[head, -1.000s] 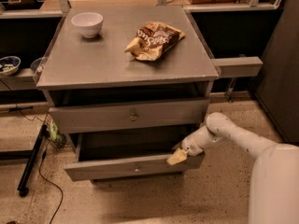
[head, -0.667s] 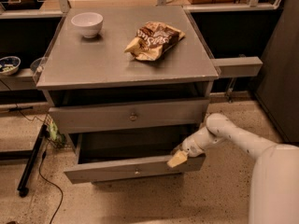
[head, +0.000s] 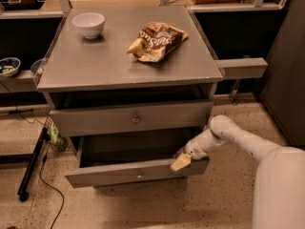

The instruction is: Open middle drawer

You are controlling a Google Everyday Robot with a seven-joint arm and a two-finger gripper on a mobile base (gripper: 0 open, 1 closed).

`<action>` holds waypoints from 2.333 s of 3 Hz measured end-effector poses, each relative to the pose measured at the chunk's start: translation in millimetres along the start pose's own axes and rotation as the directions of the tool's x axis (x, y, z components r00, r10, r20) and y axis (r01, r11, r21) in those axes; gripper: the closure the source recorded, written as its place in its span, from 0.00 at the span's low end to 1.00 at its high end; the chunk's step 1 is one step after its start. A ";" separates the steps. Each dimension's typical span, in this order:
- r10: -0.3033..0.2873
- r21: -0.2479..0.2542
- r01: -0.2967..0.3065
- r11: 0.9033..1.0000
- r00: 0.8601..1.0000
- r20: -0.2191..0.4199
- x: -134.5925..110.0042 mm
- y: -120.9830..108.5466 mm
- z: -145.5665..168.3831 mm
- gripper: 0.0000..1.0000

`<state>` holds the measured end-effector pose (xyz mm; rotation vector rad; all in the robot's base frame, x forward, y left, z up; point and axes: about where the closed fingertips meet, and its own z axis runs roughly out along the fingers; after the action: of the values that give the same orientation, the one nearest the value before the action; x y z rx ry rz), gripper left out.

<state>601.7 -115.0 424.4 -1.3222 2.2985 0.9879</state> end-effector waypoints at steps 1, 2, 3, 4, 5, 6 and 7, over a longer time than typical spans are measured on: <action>-0.003 -0.011 0.003 1.000 1.000 0.015 -1.9 6.2 -4.2 1.00; 0.005 -0.020 -0.004 1.000 0.999 0.034 3.5 21.3 -9.5 1.00; 0.005 -0.020 -0.004 1.000 0.999 0.034 3.5 21.3 -9.5 1.00; 0.009 -0.027 -0.008 1.000 0.999 0.050 5.9 33.2 -13.2 1.00; 0.011 -0.026 -0.009 1.000 0.999 0.050 5.8 35.4 -13.0 1.00; 0.011 -0.026 -0.009 1.000 0.999 0.050 4.9 35.0 -12.8 1.00; 0.014 -0.024 -0.013 1.000 0.998 0.060 8.2 39.1 -11.7 1.00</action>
Offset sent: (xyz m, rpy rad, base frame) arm -0.1216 -0.0335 0.0664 0.1537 0.0211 -0.0599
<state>565.1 -115.2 444.1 -1.2700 2.2613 1.0471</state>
